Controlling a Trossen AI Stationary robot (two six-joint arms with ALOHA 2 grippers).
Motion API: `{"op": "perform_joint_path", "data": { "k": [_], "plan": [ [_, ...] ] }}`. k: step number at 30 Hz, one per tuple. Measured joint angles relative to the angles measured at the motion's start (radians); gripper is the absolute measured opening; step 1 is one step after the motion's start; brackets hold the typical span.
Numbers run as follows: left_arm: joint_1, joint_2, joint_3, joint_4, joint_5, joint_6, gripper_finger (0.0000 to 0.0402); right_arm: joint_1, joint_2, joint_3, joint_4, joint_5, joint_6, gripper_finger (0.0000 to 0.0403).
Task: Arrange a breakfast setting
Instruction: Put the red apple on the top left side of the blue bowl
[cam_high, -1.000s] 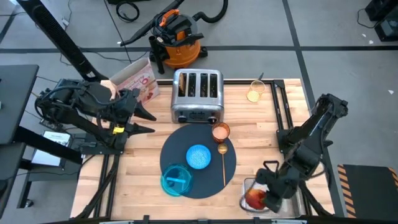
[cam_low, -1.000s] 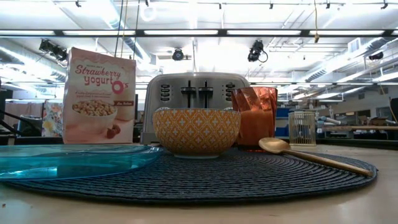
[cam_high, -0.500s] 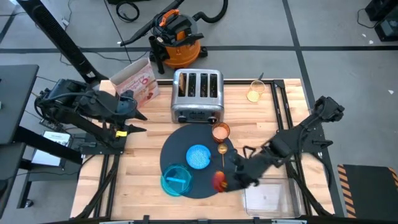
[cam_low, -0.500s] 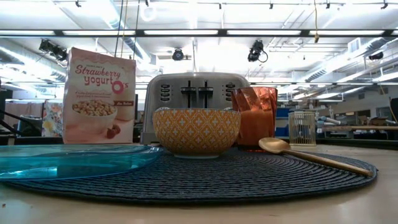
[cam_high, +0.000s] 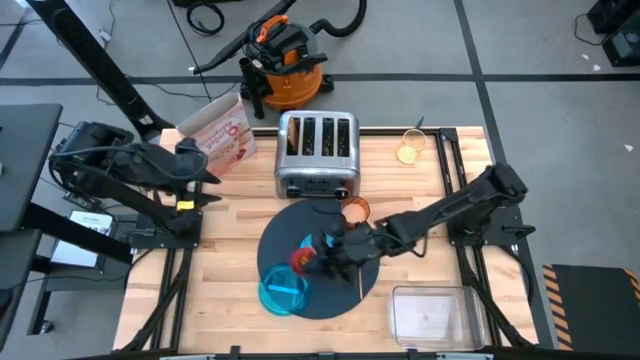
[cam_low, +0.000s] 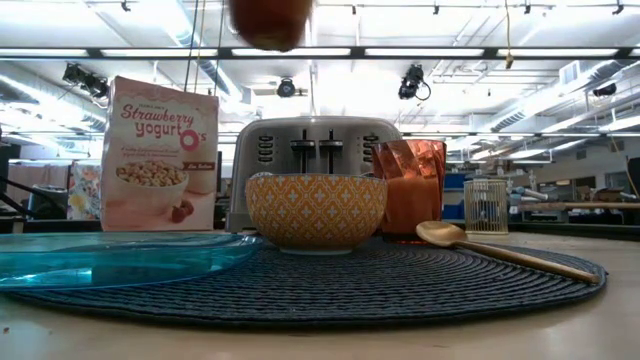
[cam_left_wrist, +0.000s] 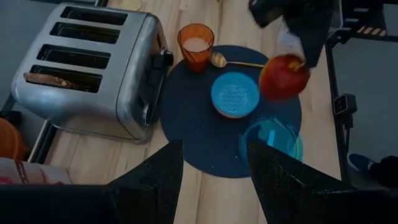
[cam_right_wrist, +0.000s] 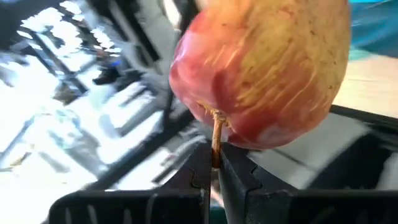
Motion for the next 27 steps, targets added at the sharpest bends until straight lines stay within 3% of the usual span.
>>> {"op": "perform_joint_path", "data": {
  "k": [10,17,27],
  "plan": [
    [-0.080,-0.061,0.000,-0.001,-0.025,0.017,0.0183,-0.107,0.094,0.000,0.209,0.030,0.042,0.0017],
    [-0.175,-0.094,0.000,-0.001,-0.099,-0.011,0.0183,-0.176,0.093,0.000,0.197,0.062,0.073,0.0016],
    [-0.224,-0.087,0.000,-0.001,-0.120,0.004,0.0182,-0.253,0.094,0.064,0.043,-0.025,0.099,0.0016]
  ]
}}
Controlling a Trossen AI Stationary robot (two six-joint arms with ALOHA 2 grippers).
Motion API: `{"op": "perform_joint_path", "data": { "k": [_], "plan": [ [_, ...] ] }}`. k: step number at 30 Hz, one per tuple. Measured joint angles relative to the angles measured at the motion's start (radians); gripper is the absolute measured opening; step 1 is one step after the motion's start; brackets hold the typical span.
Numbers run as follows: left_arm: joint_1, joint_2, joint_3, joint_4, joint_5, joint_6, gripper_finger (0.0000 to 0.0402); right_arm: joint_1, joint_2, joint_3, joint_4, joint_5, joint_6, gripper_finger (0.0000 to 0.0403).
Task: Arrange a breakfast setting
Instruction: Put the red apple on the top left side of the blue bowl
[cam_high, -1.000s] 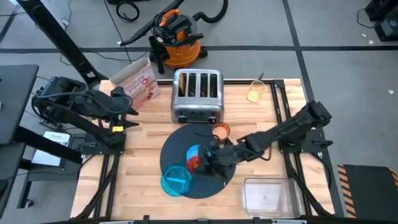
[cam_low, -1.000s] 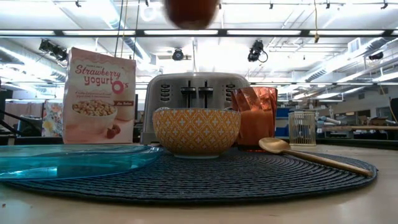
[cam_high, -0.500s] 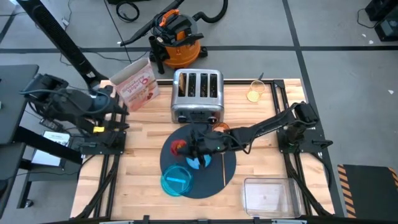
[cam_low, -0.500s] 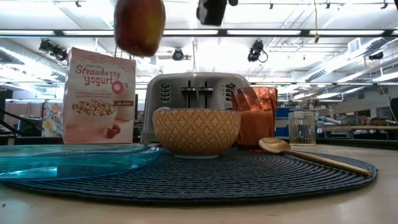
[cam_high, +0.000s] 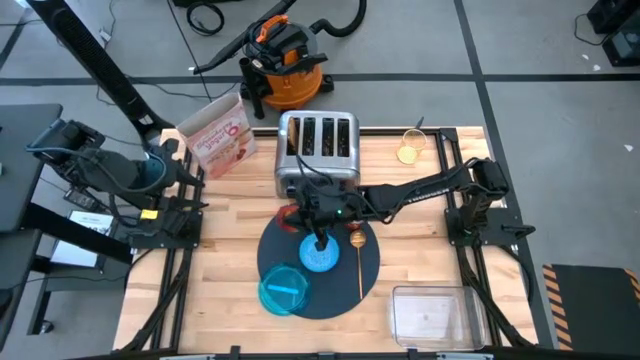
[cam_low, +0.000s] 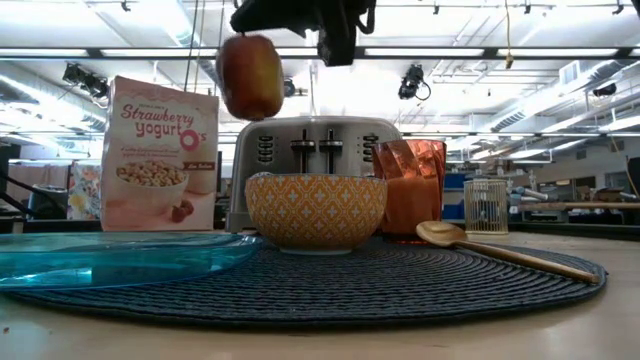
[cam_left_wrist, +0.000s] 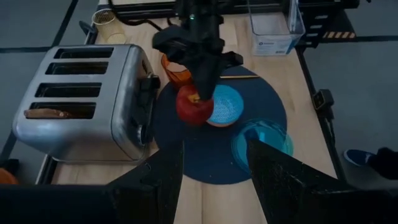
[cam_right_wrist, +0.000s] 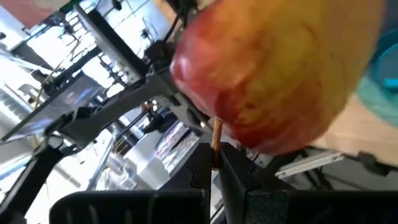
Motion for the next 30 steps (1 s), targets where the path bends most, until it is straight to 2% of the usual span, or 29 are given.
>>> {"op": "perform_joint_path", "data": {
  "k": [16,30],
  "plan": [
    [-0.012,0.003,0.000,0.000,-0.009,0.028,0.0182,-0.058,0.019,0.019,-0.078,-0.079,0.008,0.0016],
    [-0.011,0.003,0.000,0.002,-0.010,0.041,0.0182,-0.069,0.270,0.273,-0.115,-0.135,0.008,0.0016]
  ]
}}
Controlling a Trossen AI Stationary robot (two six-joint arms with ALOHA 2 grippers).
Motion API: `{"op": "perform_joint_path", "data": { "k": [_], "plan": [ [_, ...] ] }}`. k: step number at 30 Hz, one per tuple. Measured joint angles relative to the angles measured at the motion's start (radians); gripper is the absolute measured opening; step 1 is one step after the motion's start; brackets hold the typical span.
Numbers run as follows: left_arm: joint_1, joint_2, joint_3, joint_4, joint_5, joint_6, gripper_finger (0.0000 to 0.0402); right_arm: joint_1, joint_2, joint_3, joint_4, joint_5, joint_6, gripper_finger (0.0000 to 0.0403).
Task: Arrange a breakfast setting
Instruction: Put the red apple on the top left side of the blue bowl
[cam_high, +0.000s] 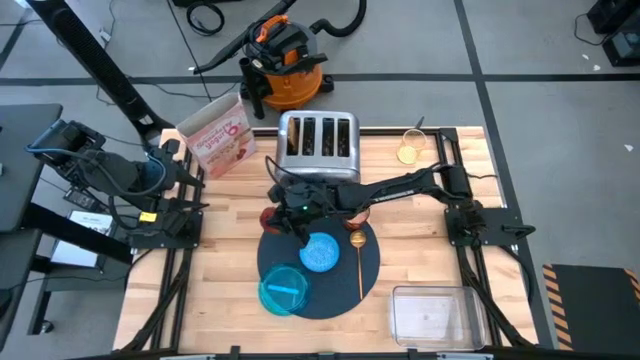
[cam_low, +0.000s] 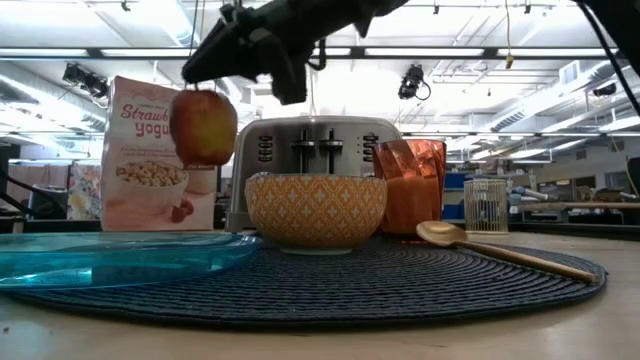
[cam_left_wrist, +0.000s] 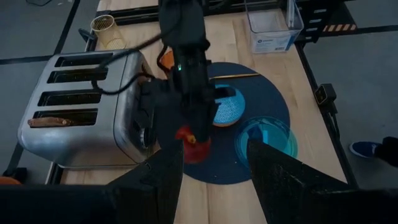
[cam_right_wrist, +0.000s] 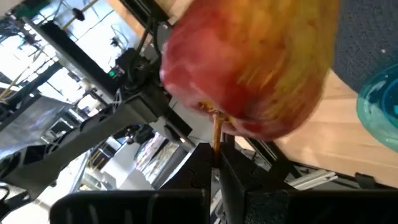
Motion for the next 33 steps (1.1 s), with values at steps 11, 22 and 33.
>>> {"op": "perform_joint_path", "data": {
  "k": [11,22,33],
  "plan": [
    [0.000,0.000,0.000,0.001,-0.001,-0.004,0.0182,-0.037,0.041,0.006,-0.116,-0.083,0.007,0.0016],
    [0.000,0.000,0.000,0.012,-0.015,0.005,0.0182,-0.041,0.040,0.006,-0.228,-0.119,0.011,0.0016],
    [0.000,0.000,0.000,0.017,-0.016,0.012,0.0182,-0.041,0.040,0.006,-0.275,-0.122,0.014,0.0016]
  ]
}}
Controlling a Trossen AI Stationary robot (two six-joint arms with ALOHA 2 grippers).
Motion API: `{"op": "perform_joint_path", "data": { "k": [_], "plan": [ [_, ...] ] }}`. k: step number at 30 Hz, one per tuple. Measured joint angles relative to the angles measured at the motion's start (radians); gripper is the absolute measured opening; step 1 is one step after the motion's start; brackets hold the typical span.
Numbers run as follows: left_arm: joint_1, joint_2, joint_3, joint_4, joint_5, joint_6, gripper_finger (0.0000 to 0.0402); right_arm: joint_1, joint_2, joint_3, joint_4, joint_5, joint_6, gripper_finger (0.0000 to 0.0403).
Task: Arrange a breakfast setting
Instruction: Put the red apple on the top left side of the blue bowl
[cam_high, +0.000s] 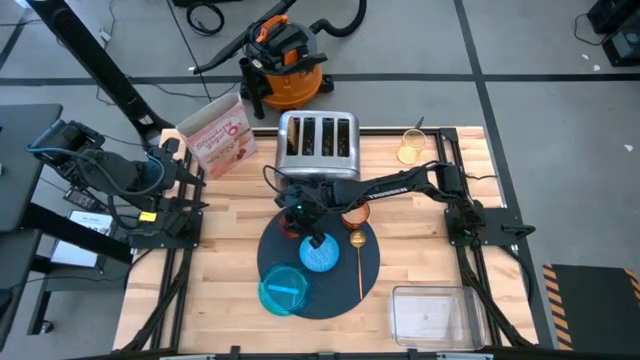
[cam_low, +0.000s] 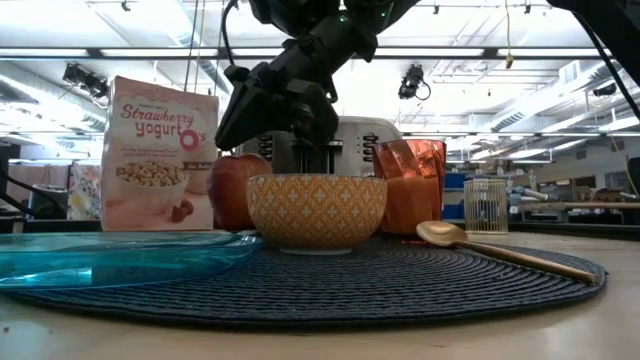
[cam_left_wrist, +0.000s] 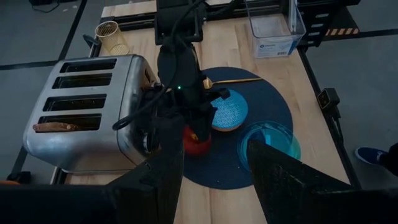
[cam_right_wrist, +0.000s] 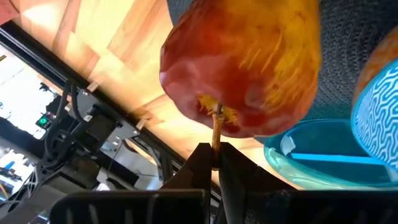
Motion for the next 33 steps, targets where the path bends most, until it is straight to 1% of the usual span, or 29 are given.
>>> {"op": "perform_joint_path", "data": {
  "k": [7,19,25,33],
  "plan": [
    [0.000,0.000,0.000,0.006,0.000,0.000,0.0182,-0.003,0.005,0.000,-0.023,-0.001,-0.002,0.0016],
    [0.000,0.000,0.000,0.007,0.000,-0.008,0.0182,-0.006,0.030,0.000,0.004,0.004,-0.004,0.0016],
    [0.000,0.000,0.000,0.007,0.000,-0.009,0.0182,-0.011,0.030,0.000,0.003,0.003,-0.006,0.0033],
    [0.000,0.000,0.000,0.002,-0.006,-0.009,0.0182,-0.011,0.030,0.000,0.003,0.003,-0.006,0.0028]
  ]
}}
